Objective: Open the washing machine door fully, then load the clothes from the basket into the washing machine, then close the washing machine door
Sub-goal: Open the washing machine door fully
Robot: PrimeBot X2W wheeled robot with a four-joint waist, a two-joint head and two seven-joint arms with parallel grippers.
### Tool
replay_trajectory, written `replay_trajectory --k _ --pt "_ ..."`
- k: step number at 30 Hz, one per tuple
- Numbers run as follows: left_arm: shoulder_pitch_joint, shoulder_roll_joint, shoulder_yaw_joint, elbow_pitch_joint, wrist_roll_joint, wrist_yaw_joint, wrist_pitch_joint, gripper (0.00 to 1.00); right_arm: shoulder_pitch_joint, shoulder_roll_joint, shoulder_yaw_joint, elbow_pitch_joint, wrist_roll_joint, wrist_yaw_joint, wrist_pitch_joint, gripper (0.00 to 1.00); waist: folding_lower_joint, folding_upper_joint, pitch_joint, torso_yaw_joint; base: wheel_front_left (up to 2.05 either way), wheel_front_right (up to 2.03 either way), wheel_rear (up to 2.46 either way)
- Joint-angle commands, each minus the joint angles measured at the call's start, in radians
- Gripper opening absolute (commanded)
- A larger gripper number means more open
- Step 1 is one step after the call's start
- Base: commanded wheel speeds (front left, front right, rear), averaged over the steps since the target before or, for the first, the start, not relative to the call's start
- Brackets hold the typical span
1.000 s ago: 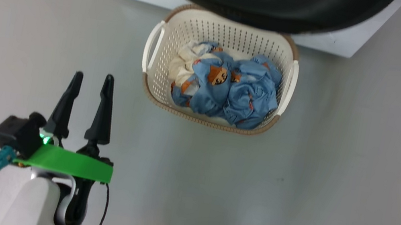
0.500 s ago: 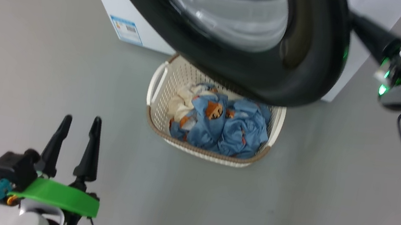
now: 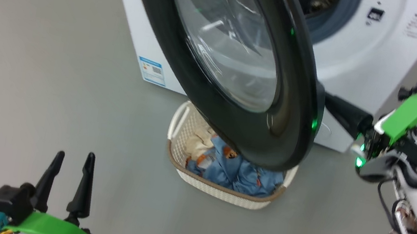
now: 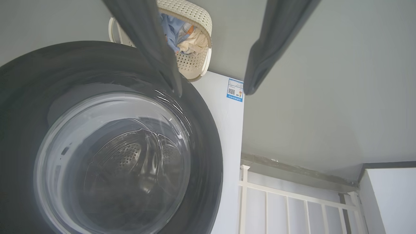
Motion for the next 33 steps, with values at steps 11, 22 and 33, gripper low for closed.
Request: replay_trajectory --k 11,22,33 --pt "0.041 0.034 0.040 -0.006 0.029 -0.002 -0.006 1.00 0.207 0.051 -0.011 -0.132 0.030 0.006 0.017 0.00 0.0002 0.0000 -0.118 0.142 0.00 0.00 0.00" --pt "0.056 0.048 0.038 -0.008 0.031 0.002 -0.006 1.00 0.284 0.108 0.002 -0.179 0.023 0.006 0.032 0.00 0.0002 0.0000 -0.149 0.201 0.00 0.00 0.00" --pt "0.067 0.048 0.060 -0.042 0.026 0.012 -0.006 1.00 0.266 0.144 0.008 -0.161 0.006 0.006 0.046 0.00 0.0002 0.0000 -0.137 0.208 0.00 0.00 0.00"
